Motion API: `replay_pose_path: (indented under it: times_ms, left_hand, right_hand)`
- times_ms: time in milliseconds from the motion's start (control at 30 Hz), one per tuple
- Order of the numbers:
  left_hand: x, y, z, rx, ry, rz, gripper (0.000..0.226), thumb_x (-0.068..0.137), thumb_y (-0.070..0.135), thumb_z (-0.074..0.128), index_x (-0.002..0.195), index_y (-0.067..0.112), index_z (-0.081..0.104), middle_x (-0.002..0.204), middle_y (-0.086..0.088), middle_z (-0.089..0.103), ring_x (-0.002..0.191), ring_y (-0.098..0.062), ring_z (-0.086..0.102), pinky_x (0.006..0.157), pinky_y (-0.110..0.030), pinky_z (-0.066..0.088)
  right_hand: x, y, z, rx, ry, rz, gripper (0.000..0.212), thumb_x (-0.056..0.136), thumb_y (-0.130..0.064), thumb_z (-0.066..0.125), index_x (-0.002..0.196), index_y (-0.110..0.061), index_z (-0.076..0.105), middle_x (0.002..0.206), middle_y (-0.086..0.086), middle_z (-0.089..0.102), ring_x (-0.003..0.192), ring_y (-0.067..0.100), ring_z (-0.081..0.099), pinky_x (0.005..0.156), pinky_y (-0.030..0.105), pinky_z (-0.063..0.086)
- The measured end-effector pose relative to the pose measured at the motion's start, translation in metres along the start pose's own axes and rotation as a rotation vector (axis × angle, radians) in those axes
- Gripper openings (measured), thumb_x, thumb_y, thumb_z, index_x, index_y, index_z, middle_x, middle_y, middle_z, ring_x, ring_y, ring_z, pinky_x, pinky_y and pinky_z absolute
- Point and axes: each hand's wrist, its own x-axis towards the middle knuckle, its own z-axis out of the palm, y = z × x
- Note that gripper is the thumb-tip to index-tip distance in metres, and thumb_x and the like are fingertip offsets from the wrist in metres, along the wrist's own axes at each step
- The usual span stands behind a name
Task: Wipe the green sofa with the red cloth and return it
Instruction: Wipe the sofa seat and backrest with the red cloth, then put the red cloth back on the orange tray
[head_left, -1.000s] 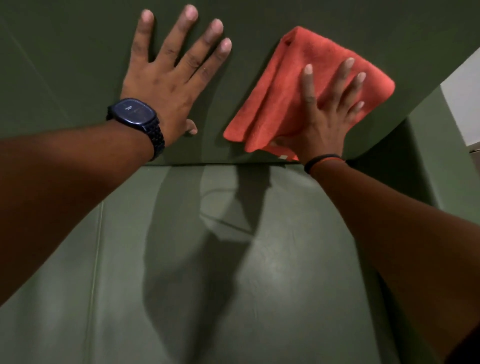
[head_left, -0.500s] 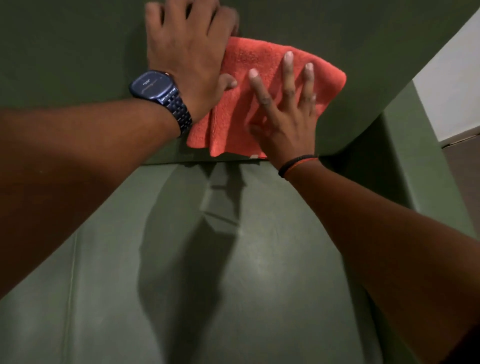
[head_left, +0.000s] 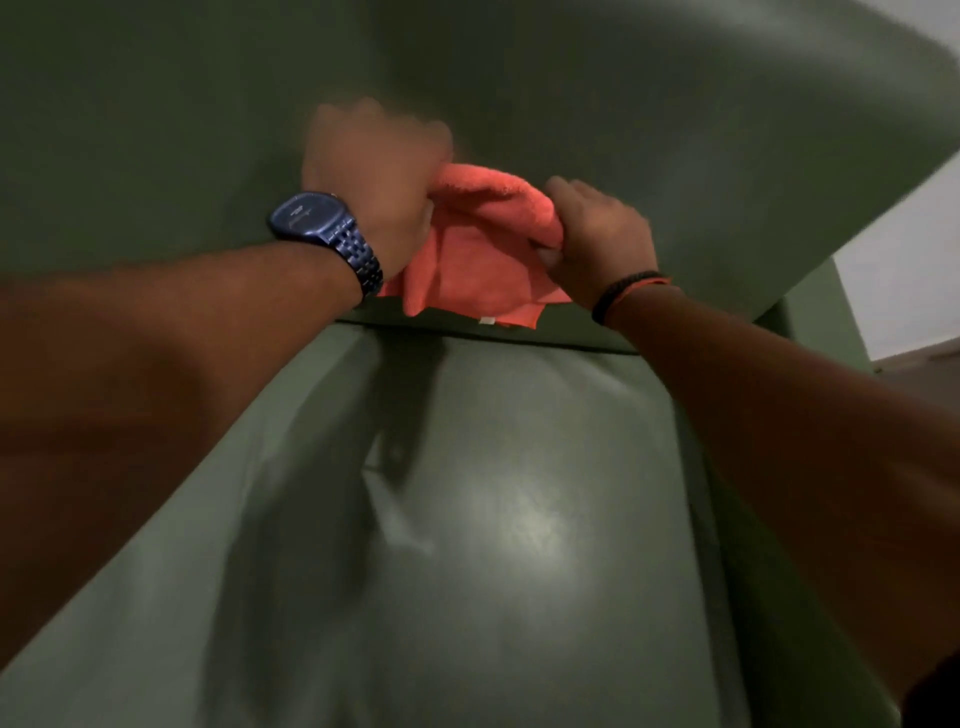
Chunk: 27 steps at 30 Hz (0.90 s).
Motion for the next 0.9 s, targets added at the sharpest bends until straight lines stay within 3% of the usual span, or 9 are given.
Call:
replay_pose_path:
  times_ms: [100, 233, 533, 733, 900]
  left_hand:
    - [-0.035, -0.062, -0.039, 0.074, -0.002, -0.067, 0.018, 0.082, 0.018, 0.058, 0.099, 0.013, 0.058, 0.099, -0.014, 0.064, 0.096, -0.037, 0.049, 0.079, -0.046, 0.032]
    - [-0.103, -0.156, -0.115, 0.160, -0.016, -0.256, 0.014, 0.081, 0.022, 0.059, 0.091, 0.013, 0.061, 0.097, -0.012, 0.066, 0.097, -0.035, 0.051, 0.079, -0.043, 0.034]
    - [-0.339, -0.363, -0.343, 0.380, 0.031, -0.749, 0.010, 0.079, 0.022, 0.059, 0.088, 0.018, 0.062, 0.095, -0.003, 0.067, 0.096, -0.031, 0.054, 0.078, -0.038, 0.036]
    - [-0.504, -0.443, -0.455, 0.493, 0.056, -0.998, 0.014, 0.077, 0.020, 0.059, 0.091, 0.019, 0.063, 0.097, -0.005, 0.067, 0.096, -0.031, 0.055, 0.079, -0.038, 0.037]
    - [-0.651, -0.479, -0.506, 0.522, 0.024, -1.157, 0.012, 0.080, 0.018, 0.057, 0.090, 0.013, 0.062, 0.096, -0.013, 0.066, 0.093, -0.035, 0.056, 0.079, -0.041, 0.037]
  right_hand:
    - [0.025, -0.078, -0.011, 0.045, -0.034, -0.156, 0.024, 0.076, -0.027, 0.060, 0.093, -0.013, 0.051, 0.094, 0.016, 0.062, 0.083, 0.041, 0.058, 0.059, 0.039, 0.037]
    - [0.052, -0.215, -0.028, 0.069, -0.101, -0.399, 0.021, 0.076, -0.024, 0.062, 0.091, -0.014, 0.052, 0.091, 0.015, 0.063, 0.082, 0.039, 0.060, 0.059, 0.040, 0.044]
    - [0.044, -0.610, -0.065, 0.221, -0.214, -0.876, 0.024, 0.069, -0.022, 0.067, 0.085, -0.018, 0.049, 0.086, 0.012, 0.064, 0.080, 0.037, 0.061, 0.059, 0.039, 0.044]
    - [-0.005, -0.821, -0.069, 0.371, -0.291, -1.135, 0.024, 0.067, -0.022, 0.065, 0.082, -0.025, 0.046, 0.081, 0.007, 0.064, 0.077, 0.036, 0.060, 0.059, 0.038, 0.047]
    - [-0.066, -0.967, -0.053, 0.524, -0.437, -1.370, 0.023, 0.063, -0.016, 0.067, 0.085, -0.018, 0.059, 0.082, 0.012, 0.069, 0.078, 0.034, 0.063, 0.064, 0.036, 0.046]
